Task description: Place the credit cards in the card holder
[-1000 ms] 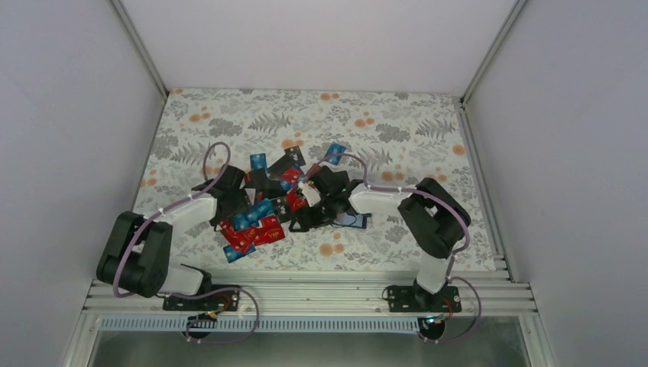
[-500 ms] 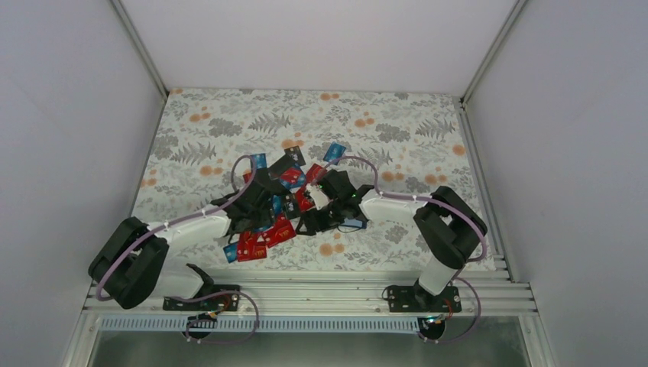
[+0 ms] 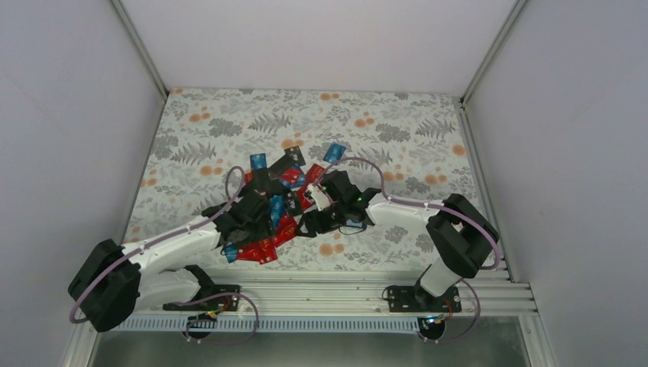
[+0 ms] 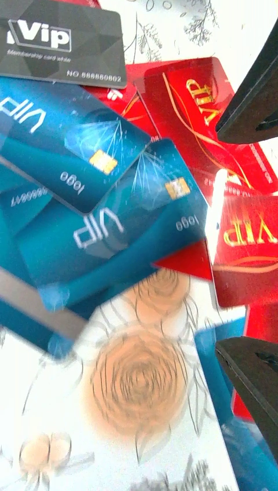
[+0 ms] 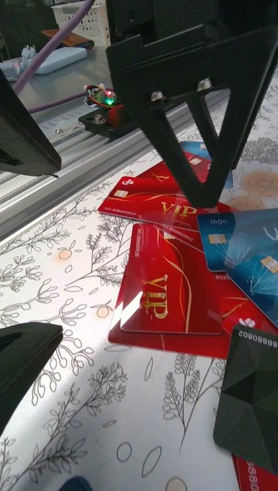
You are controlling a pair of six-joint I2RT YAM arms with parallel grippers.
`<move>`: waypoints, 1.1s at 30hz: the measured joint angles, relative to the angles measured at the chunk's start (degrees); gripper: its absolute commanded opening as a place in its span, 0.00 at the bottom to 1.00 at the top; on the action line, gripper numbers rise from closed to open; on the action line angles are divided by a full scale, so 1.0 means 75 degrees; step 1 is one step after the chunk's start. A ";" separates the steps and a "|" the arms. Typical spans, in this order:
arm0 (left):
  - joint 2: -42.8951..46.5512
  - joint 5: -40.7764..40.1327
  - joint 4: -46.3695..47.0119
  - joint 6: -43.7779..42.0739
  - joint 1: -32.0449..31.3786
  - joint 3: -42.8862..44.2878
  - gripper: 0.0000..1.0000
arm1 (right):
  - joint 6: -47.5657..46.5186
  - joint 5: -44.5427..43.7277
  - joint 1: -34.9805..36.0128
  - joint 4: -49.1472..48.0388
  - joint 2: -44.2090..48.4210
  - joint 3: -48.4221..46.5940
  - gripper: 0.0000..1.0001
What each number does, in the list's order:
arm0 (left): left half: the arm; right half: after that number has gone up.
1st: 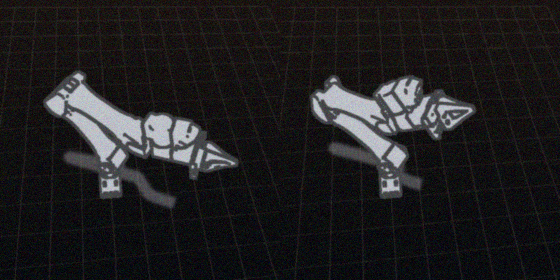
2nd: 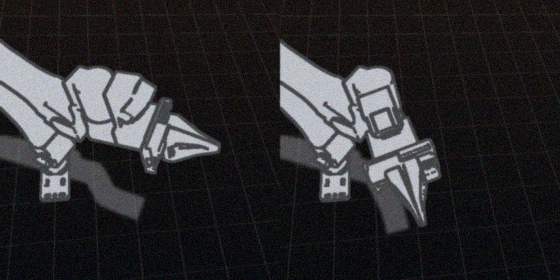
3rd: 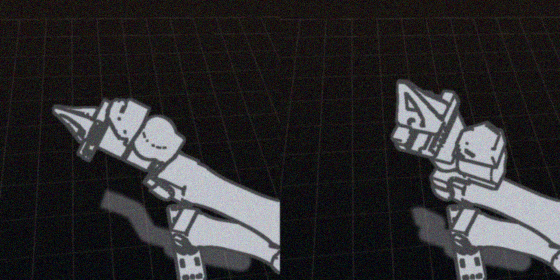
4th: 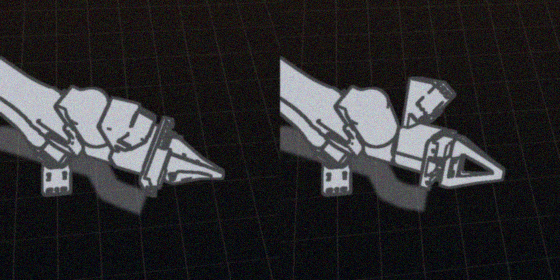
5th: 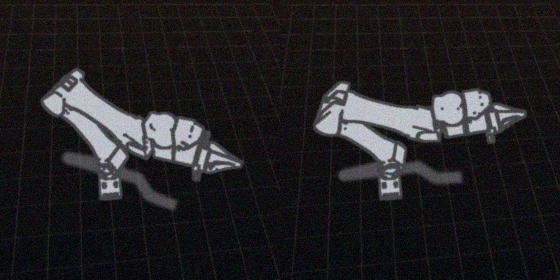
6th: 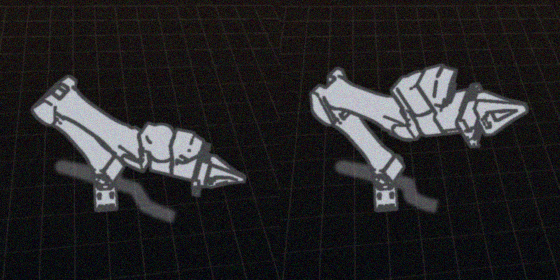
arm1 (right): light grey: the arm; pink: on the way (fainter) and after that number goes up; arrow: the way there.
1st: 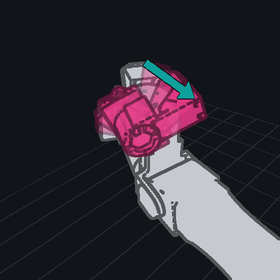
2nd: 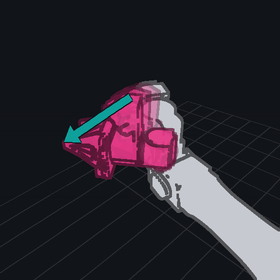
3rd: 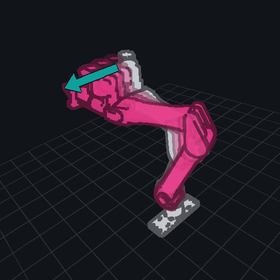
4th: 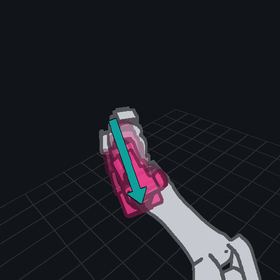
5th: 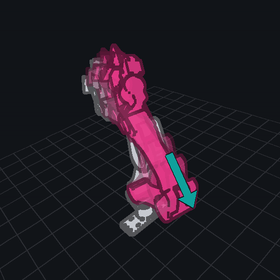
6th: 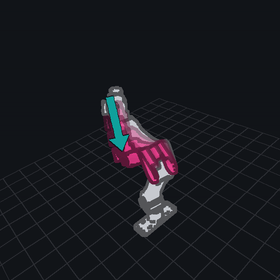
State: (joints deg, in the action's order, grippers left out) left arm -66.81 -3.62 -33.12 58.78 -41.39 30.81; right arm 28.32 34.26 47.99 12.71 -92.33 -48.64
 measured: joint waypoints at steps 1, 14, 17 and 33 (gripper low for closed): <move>0.0154 -0.0122 -0.0189 0.0052 0.0000 0.0003 0.84 | 0.0020 0.0009 0.0026 -0.0003 0.0020 0.0000 0.66; -0.0227 -0.0644 0.0038 -0.0510 -0.0020 -0.0248 0.78 | 0.0560 -0.0055 0.0708 -0.0242 0.0029 0.0061 0.65; -0.0504 -0.0691 0.0350 -0.0825 -0.0119 -0.0157 0.72 | 0.0673 -0.0052 0.0810 -0.0353 0.0029 0.0181 0.66; -0.0705 -0.0481 0.0930 -0.0889 -0.1853 -0.0128 0.66 | 0.1478 0.0172 0.0962 -0.1061 0.0685 0.1437 0.66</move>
State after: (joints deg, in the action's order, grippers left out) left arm -72.10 -7.22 -26.15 52.12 -55.29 29.85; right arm 39.40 35.55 55.20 4.75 -87.20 -37.87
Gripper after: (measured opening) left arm 0.661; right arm 0.659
